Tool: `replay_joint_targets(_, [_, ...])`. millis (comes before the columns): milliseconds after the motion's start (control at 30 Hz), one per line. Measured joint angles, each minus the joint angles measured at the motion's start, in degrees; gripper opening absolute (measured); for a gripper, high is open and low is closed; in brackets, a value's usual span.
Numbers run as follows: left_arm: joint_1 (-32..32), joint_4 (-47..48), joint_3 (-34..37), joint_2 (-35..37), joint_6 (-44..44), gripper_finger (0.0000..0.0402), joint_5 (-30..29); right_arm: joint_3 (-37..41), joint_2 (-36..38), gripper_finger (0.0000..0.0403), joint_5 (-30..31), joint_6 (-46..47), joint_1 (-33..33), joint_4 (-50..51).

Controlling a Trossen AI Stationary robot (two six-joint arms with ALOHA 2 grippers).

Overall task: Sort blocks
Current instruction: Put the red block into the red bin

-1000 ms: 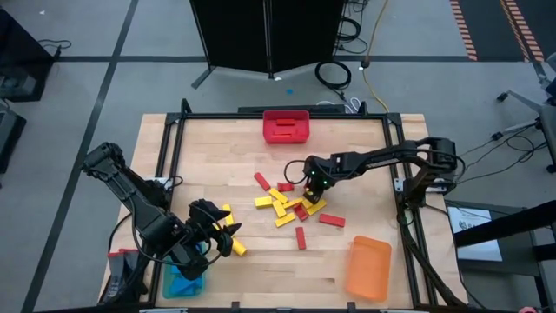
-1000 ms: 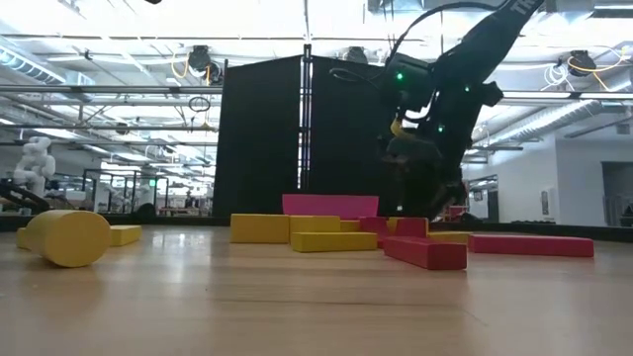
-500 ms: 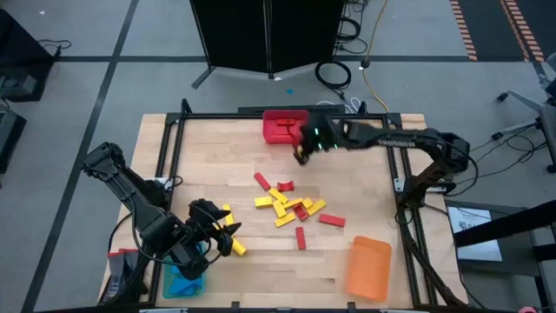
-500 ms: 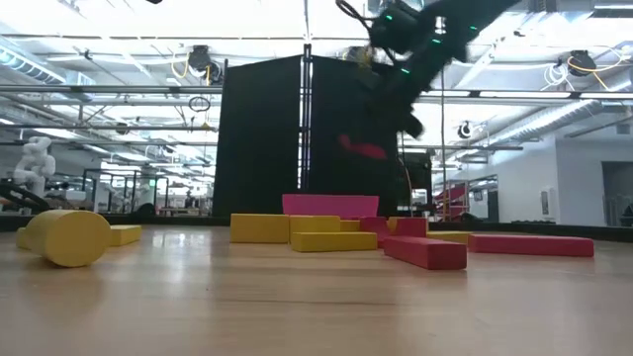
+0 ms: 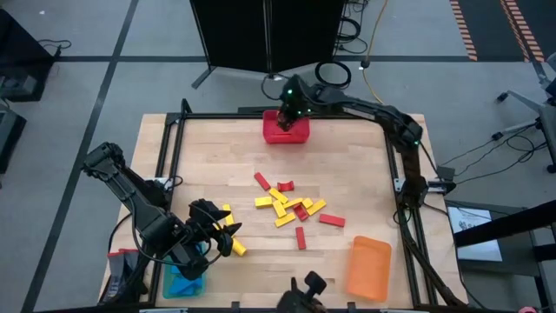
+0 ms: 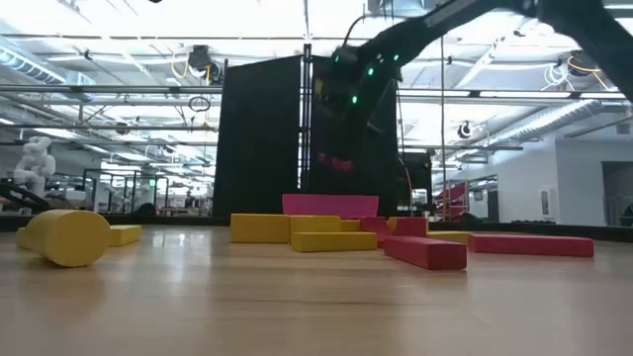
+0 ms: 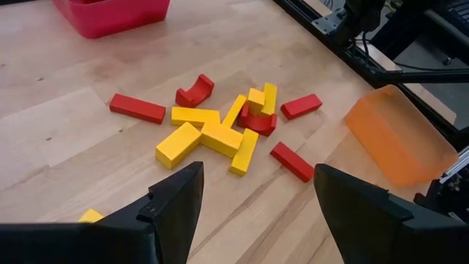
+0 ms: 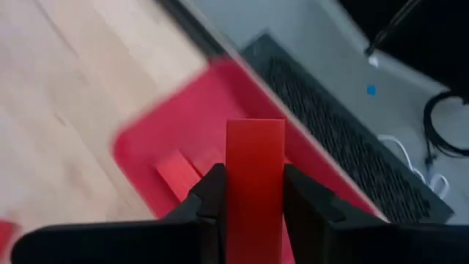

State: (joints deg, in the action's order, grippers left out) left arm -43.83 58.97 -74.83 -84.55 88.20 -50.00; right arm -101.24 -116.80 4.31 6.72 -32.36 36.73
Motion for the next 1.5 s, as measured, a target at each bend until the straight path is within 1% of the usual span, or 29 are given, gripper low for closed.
replay_joint_targets(100, [0.0, -0.01, 0.0, 0.0, 0.0, 0.0264, 0.0, -0.17, -3.21, 0.0078, -0.11, -2.74, 0.03, 2.43])
replay_joint_targets(233, [0.0, 0.08, 0.0, 0.0, -0.02, 0.0264, 0.0, -0.14, -5.89, 0.0078, -0.58, -3.21, 0.06, 4.24])
replay_joint_targets(367, [0.0, 0.61, 0.0, 0.0, -0.04, 0.0264, 0.0, -0.14, -6.66, 0.0081, -5.52, -5.35, 0.0, 4.38])
replay_joint_targets(433, [0.0, 0.87, 0.0, 0.0, -0.04, 0.0264, 0.0, -0.15, -6.65, 0.0114, -5.95, -6.03, 0.04, 3.8])
replay_joint_targets(567, [0.0, 1.29, 0.0, 0.0, -0.07, 0.0264, 0.0, -0.17, -6.05, 0.0219, -6.21, -6.24, -0.28, 3.78])
replay_joint_targets(633, [0.0, 1.64, 0.0, 0.0, -0.07, 0.0264, 0.03, -0.17, -5.18, 0.0263, -5.99, -6.62, -0.6, 3.9])
replay_joint_targets(700, [0.0, 1.63, 0.0, 0.0, -0.24, 0.0264, 0.03, -0.17, -4.15, 0.0293, -6.05, -6.3, -0.92, 4.13])
replay_joint_targets(767, [0.0, 1.63, 0.0, 0.0, -0.28, 0.0264, 0.03, -0.17, -2.82, 0.0309, -9.16, -6.49, -1.1, 5.79])
replay_joint_targets(833, [0.0, 1.63, 0.0, 0.0, -0.28, 0.0264, 0.03, -0.17, -0.58, 0.0312, -14.49, -8.98, -0.6, 7.46])
replay_joint_targets(900, [0.0, 1.67, 0.0, 0.0, -0.41, 0.0264, 0.03, -0.18, 2.17, 0.0309, -19.06, -12.23, 1.17, 11.21])
replay_joint_targets(967, [0.0, 1.81, 0.0, 0.0, -0.63, 0.0264, 0.03, -0.24, 4.49, 0.0301, -20.82, -16.71, 4.11, 15.64])
replay_joint_targets(1067, [0.0, 2.11, 0.0, 0.0, -0.63, 0.0264, 0.03, -0.21, 5.79, 0.029, -20.72, -24.11, 9.79, 21.4])
replay_joint_targets(1167, [0.0, 2.19, 0.0, 0.0, -0.63, 0.0264, 0.0, -0.17, 5.52, 0.0282, -20.7, -28.52, 15.19, 23.88])
replay_joint_targets(1233, [0.0, 2.17, 0.0, 0.0, -0.63, 0.0264, 0.0, -0.17, 4.32, 0.0282, -19.67, -30.55, 17.99, 23.98])
replay_joint_targets(1400, [-0.07, 1.94, 0.0, 0.0, -0.2, 0.0264, 0.0, -0.1, -0.03, 0.0282, -14.56, -31.19, 21.06, 22.22])
replay_joint_targets(1500, [-0.07, 1.44, 0.0, 0.0, -0.17, 0.0264, 0.06, -0.12, -2.62, 0.0283, -14.54, -30.68, 21.11, 22.03])
